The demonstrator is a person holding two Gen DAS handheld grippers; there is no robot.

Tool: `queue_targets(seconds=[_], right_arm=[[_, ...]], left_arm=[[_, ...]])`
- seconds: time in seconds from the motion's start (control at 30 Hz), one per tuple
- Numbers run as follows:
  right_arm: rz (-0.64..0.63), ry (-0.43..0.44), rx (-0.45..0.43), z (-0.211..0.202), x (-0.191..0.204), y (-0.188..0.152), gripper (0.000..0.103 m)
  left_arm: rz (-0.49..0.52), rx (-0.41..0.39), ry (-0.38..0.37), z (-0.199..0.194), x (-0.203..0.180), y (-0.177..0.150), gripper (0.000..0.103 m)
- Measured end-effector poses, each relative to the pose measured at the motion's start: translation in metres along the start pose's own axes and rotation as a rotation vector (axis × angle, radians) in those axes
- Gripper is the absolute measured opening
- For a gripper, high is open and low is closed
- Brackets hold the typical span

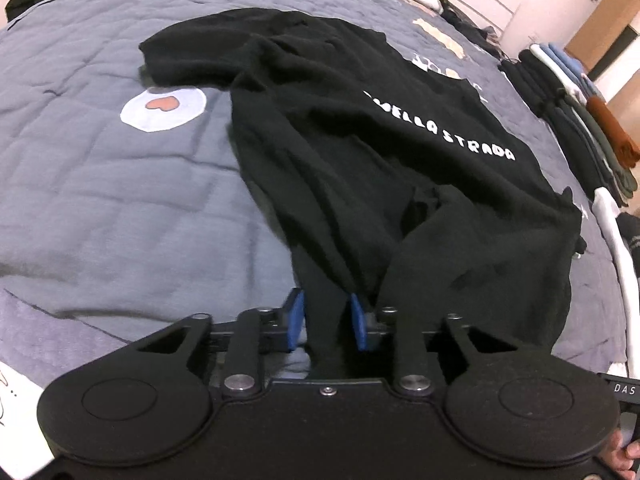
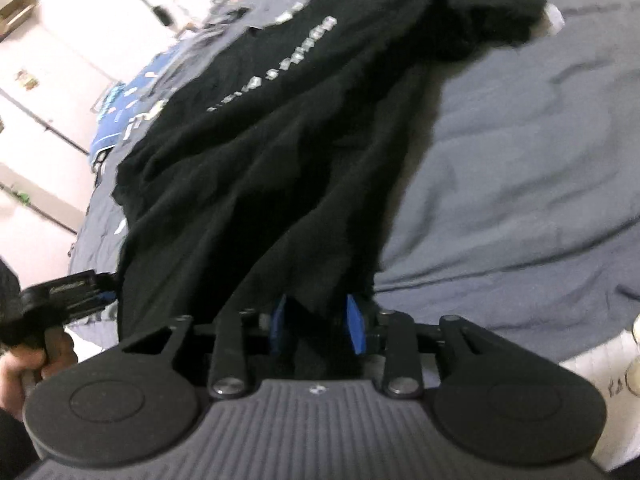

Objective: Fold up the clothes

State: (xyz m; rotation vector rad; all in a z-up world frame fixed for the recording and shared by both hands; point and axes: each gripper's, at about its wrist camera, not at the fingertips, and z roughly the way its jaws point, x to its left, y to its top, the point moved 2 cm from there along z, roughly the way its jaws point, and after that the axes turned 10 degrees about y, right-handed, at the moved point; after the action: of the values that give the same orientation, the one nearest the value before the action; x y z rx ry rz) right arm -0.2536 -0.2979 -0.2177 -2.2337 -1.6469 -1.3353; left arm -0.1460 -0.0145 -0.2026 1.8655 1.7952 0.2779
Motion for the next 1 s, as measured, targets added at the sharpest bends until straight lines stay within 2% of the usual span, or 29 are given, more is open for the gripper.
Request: queue_targets(seconds=[0.03,0.07,0.1,0.13,0.2,0.43,0.53,0.67,0.73,0.83,1.0], right_arm=[[-0.012,0.004,-0.003,0.000,0.002,-0.001,0.025],[-0.012,0.011,-0.005,-0.001,0.002,-0.001,0.011],[-0.003,0.019,-0.009,-0.003,0.001,0.000,0.006],[0.014,0.034,-0.018,-0.007,0.000,0.001,0.006],[0.047,0.064,-0.040,-0.016,-0.003,0.003,0.005],[0.147,0.192,-0.259,-0.100,-0.013,0.024,0.004],[0.149,0.222,-0.314,-0.139,-0.015,0.030,0.004],[0.135,0.178,-0.343,-0.168,-0.021,0.036,0.002],[0.122,0.140,-0.345,-0.178,-0.026,0.036,0.002],[0.085,0.021,-0.283,-0.164,-0.034,0.032,0.002],[0.142,-0.035,-0.242,-0.143,-0.056,0.023,0.003]], left_arm=[[0.000,0.001,-0.005,0.000,0.000,0.000,0.015],[-0.005,-0.001,-0.009,-0.001,0.001,0.001,0.010],[-0.014,-0.006,-0.012,-0.003,0.003,0.002,0.008],[-0.028,-0.015,-0.016,-0.006,0.005,0.003,0.004],[-0.061,-0.037,-0.030,-0.014,0.010,0.005,0.003],[-0.216,-0.145,-0.095,-0.064,0.048,0.016,0.003],[-0.267,-0.184,-0.119,-0.084,0.064,0.021,0.003],[-0.316,-0.223,-0.096,-0.100,0.080,0.022,0.003],[-0.283,-0.208,-0.034,-0.100,0.083,0.021,0.003],[-0.252,-0.190,0.023,-0.096,0.080,0.022,0.003],[-0.211,-0.205,0.124,-0.093,0.071,0.024,0.006]])
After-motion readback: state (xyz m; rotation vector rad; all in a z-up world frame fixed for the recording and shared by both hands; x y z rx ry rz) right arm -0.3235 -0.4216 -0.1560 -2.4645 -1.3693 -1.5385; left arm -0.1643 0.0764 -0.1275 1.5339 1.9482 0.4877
